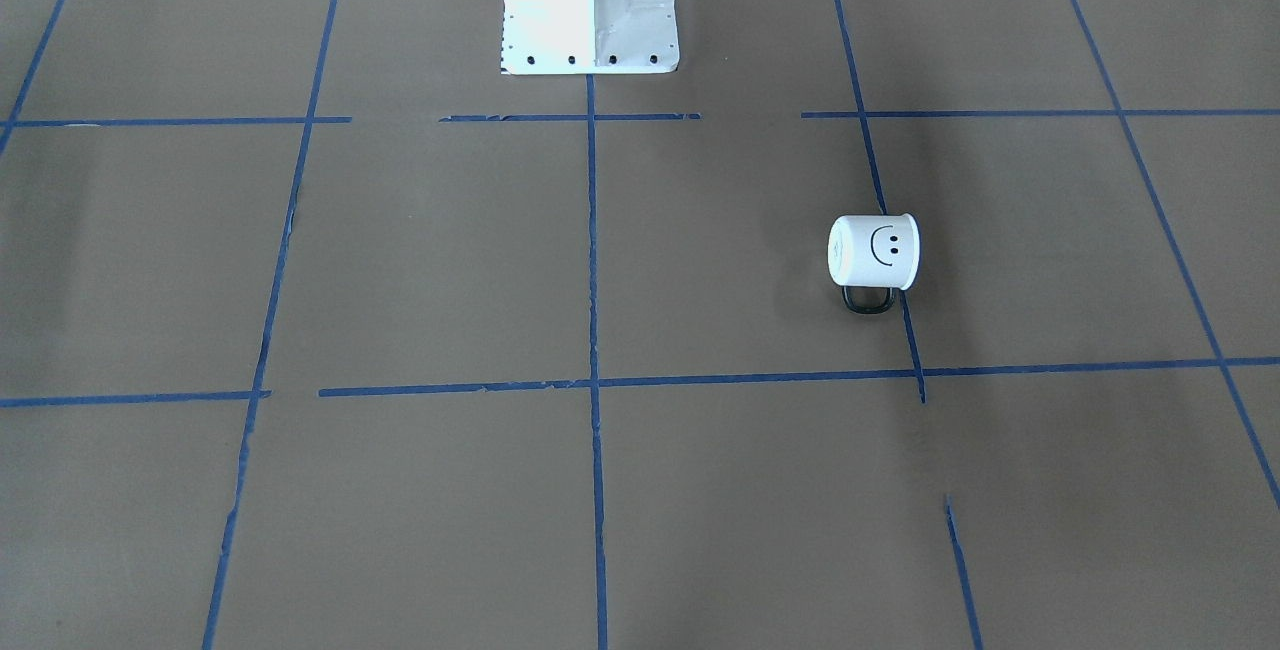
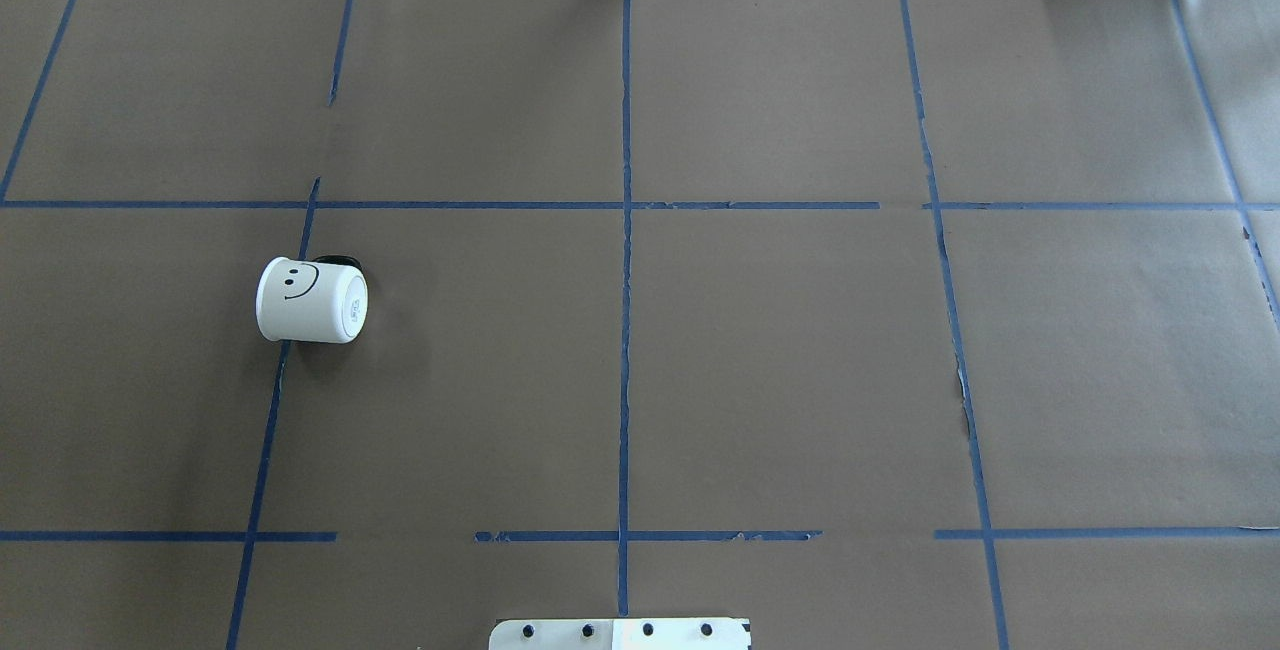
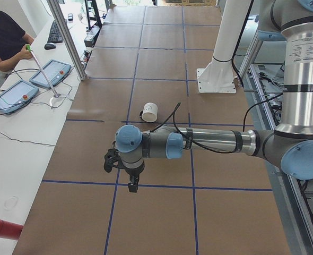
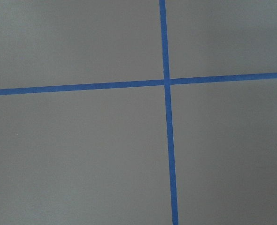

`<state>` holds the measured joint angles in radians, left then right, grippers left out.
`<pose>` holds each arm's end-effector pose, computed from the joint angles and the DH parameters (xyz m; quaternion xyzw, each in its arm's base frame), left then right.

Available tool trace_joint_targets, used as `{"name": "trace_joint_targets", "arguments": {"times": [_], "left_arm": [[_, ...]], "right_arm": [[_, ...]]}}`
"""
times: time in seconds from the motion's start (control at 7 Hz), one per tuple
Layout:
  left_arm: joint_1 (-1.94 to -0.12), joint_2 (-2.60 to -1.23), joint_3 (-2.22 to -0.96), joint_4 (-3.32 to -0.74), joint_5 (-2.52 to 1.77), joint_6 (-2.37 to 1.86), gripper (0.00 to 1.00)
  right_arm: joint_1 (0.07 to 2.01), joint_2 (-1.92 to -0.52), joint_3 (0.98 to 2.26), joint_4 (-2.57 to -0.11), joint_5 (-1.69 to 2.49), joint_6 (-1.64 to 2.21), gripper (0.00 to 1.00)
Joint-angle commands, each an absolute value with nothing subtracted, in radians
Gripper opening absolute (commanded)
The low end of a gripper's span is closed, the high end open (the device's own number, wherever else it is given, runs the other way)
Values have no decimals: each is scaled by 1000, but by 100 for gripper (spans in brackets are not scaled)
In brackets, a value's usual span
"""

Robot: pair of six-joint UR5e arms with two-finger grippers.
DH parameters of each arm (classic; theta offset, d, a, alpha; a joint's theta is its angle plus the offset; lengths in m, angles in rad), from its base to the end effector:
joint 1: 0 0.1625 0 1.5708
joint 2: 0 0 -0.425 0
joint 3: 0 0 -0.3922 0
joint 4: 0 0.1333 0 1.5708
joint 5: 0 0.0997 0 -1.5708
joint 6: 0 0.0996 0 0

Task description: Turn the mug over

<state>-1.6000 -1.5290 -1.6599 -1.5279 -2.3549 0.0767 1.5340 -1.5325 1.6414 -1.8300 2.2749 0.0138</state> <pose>-0.0768 -0.4720 0.6387 0.0223 0.3814 0.0228 0.9238 0.0506 -0.4956 0.6345 -0.0792 -0.3420 0.0151 0.9363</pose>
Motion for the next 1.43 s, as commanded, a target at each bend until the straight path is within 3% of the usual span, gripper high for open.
{"name": "trace_joint_targets", "arguments": {"times": [0.0,0.57,1.0,1.29], "left_arm": [[-1600,-1531,-1663,-1529,-2355,77,100],[-1594,-1615,-1670,-1557,-2370,84,100],[-1519,-1623,-1638,-1808,-2478,77,100],[-1429,-1623,-1606,-2051,-2493,-169,100]], "right_arm": [[1534,-1532,1643,-1830,2275,14,100],[1534,-1532,1641,-1830,2275,14,100],[1534,-1532,1643,-1830,2275,14,100],[1534,-1532,1641,-1830,2275,14,100]]}}
